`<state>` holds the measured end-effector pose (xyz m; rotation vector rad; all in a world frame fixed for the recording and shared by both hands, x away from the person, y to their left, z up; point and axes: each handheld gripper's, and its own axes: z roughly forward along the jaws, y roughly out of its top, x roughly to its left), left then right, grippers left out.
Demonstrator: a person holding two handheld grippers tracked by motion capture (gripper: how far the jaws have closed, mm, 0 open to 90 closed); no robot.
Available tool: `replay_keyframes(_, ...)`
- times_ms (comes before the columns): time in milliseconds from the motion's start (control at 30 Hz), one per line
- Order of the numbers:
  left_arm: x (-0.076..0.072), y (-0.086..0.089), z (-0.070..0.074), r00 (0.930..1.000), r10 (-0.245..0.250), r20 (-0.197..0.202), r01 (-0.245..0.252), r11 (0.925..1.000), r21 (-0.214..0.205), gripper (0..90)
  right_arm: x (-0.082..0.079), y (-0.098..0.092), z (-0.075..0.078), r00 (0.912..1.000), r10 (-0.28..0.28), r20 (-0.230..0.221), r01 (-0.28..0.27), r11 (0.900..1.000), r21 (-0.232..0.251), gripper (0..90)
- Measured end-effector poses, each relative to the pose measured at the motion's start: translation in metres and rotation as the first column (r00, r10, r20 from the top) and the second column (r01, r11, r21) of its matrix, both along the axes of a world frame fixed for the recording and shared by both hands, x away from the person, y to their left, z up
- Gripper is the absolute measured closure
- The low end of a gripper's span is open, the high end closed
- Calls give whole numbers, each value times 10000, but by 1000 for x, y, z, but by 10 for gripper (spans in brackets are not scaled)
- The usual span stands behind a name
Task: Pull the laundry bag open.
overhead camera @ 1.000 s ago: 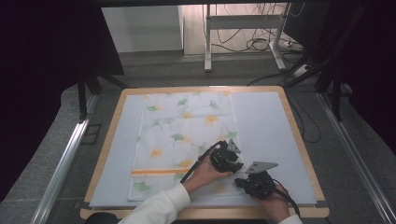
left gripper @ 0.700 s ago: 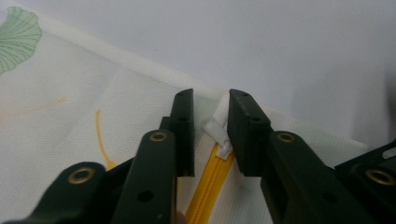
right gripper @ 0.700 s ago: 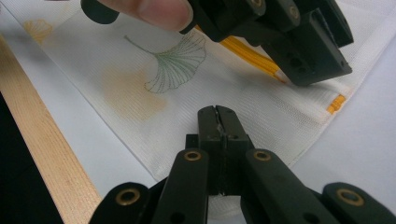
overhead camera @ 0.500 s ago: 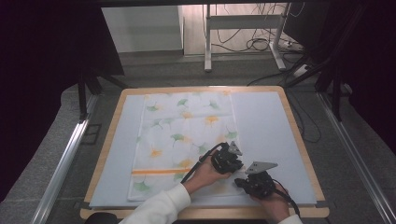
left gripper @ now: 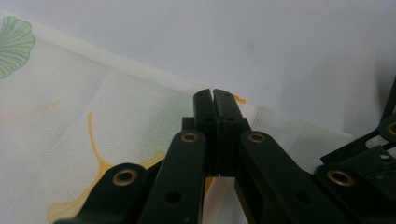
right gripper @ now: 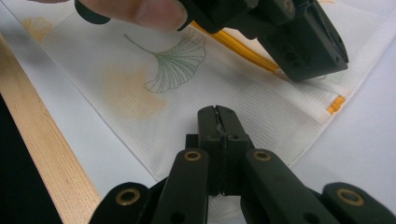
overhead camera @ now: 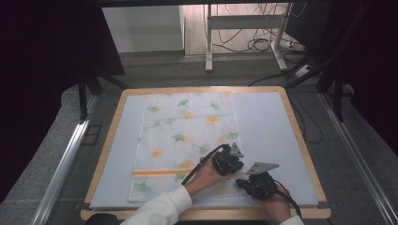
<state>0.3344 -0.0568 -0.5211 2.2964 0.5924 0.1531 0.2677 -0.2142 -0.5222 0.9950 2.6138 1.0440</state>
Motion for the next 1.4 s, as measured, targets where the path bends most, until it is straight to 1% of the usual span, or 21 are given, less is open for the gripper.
replay_keyframes(67, 1, 1, 0, 10000, -25, -61, 25, 10000, -9, 900, 0, 0, 0, 10000, 0, -2, 0, 10000, -6, 888)
replay_keyframes(100, 1, 1, 0, 10000, 32, -79, -33, 9999, -145, 900, 0, 0, 0, 10000, 2, -2, -2, 10000, -6, 887)
replay_keyframes(233, 0, 2, 1, 10000, -31, -31, 30, 10000, -62, 900, 0, 0, 0, 10000, -1, 13, 1, 10000, -19, 888)
replay_keyframes(367, 0, 3, 1, 10000, 17, -20, -18, 9998, -206, 900, 0, 0, 0, 10000, 4, 6, -4, 10000, -18, 887)
replay_keyframes(567, 0, 3, 0, 10000, 18, -69, -19, 9998, -198, 900, 0, 0, 0, 10000, 3, -19, -3, 10000, -1, 888)
replay_keyframes(833, 0, 4, 0, 10000, -4, -10, 4, 10000, -94, 900, 1, -1, 0, 10000, -61, -63, 61, 10000, 27, 888)
replay_keyframes(867, 0, 4, 1, 10000, -7, 17, 8, 10000, -34, 900, 1, -1, -1, 9997, -179, -134, 181, 9998, 121, 889)
replay_keyframes(967, 1, 5, 1, 10000, -24, 41, 24, 10000, 56, 900, 1, -1, -1, 9995, -233, -207, 236, 9996, 144, 889)
replay_keyframes(1033, 1, 6, 1, 9999, -56, 87, 55, 9999, 144, 900, 2, -2, -1, 9988, -325, -364, 334, 9992, 228, 890)
replay_keyframes(1200, 1, 7, 0, 10000, -6, 56, 5, 10000, 72, 900, 4, -3, -1, 9978, -417, -522, 434, 9985, 321, 890)
replay_keyframes(1267, 1, 7, 0, 10000, -29, 69, 29, 10000, 86, 900, 6, -5, 0, 9955, -556, -773, 593, 9972, 461, 889)
replay_keyframes(1300, 1, 7, 0, 10000, -31, 72, 30, 10000, 77, 900, 6, -5, 0, 9955, -556, -773, 593, 9972, 461, 889)
replay_keyframes(1333, 1, 6, -1, 10000, -17, 78, 17, 10000, 10, 900, 9, -7, 3, 9950, -809, -581, 834, 9957, 413, 889)
replay_keyframes(1367, 1, 6, -1, 10000, -17, 78, 17, 10000, 10, 900, 9, -7, 3, 9950, -809, -581, 834, 9957, 413, 889)
replay_keyframes(1400, 1, 6, -1, 10000, -20, 52, 20, 10000, 14, 900, 12, -9, 5, 9935, -987, -571, 1021, 9929, 602, 889)
